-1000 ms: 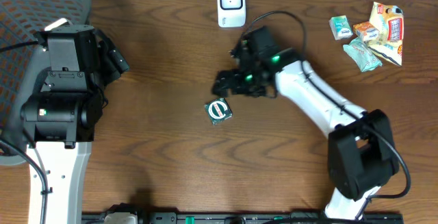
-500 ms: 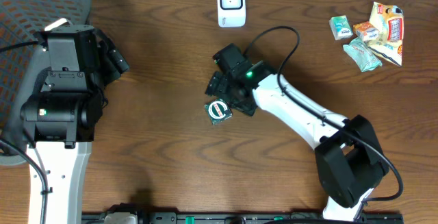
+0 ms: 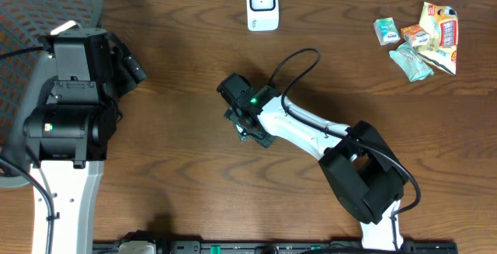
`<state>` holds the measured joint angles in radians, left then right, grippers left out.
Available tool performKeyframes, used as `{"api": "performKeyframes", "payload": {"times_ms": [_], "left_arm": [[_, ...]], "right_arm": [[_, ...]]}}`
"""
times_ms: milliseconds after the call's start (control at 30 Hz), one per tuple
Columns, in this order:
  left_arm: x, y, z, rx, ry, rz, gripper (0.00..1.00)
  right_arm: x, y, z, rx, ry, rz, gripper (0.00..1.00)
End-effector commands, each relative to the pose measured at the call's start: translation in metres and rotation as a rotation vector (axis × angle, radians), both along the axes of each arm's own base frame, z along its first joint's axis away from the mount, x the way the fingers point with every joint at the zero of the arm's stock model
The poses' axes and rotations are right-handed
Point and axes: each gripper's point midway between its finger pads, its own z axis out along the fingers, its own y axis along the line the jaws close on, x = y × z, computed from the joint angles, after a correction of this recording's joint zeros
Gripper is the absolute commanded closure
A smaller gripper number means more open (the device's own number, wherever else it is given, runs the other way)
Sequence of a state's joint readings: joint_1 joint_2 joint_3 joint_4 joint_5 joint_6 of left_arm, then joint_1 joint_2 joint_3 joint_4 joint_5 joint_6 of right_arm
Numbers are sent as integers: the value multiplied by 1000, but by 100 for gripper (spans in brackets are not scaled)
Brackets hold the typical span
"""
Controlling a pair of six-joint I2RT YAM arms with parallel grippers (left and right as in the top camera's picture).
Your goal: Scan the item barcode
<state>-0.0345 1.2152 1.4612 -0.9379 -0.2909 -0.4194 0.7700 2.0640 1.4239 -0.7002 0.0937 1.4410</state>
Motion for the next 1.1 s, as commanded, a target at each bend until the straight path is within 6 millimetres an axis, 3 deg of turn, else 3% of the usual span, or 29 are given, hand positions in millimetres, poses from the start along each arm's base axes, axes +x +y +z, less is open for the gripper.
{"api": "performKeyframes", "payload": {"times_ms": [0, 133, 200, 333, 467, 733, 1067], "left_arm": [[-2, 3, 7, 3, -21, 14, 3], [-2, 3, 7, 3, -21, 14, 2], [-2, 3, 7, 3, -21, 14, 2], [-2, 3, 7, 3, -21, 14, 2], [-2, 3, 7, 3, -21, 14, 3], [-2, 3, 7, 3, -21, 14, 3], [-2, 3, 7, 3, -21, 14, 2]], "right_arm": [[-3, -1, -5, -11, 14, -20, 12], [-8, 4, -5, -6, 20, -10, 16], [-11, 7, -6, -3, 24, -9, 26], [-20, 14, -6, 28, 58, -17, 27], [-15, 3, -6, -33, 19, -31, 34], [-8, -15, -6, -110, -8, -8, 34], [-28, -17, -27, -137, 59, -5, 32]]}}
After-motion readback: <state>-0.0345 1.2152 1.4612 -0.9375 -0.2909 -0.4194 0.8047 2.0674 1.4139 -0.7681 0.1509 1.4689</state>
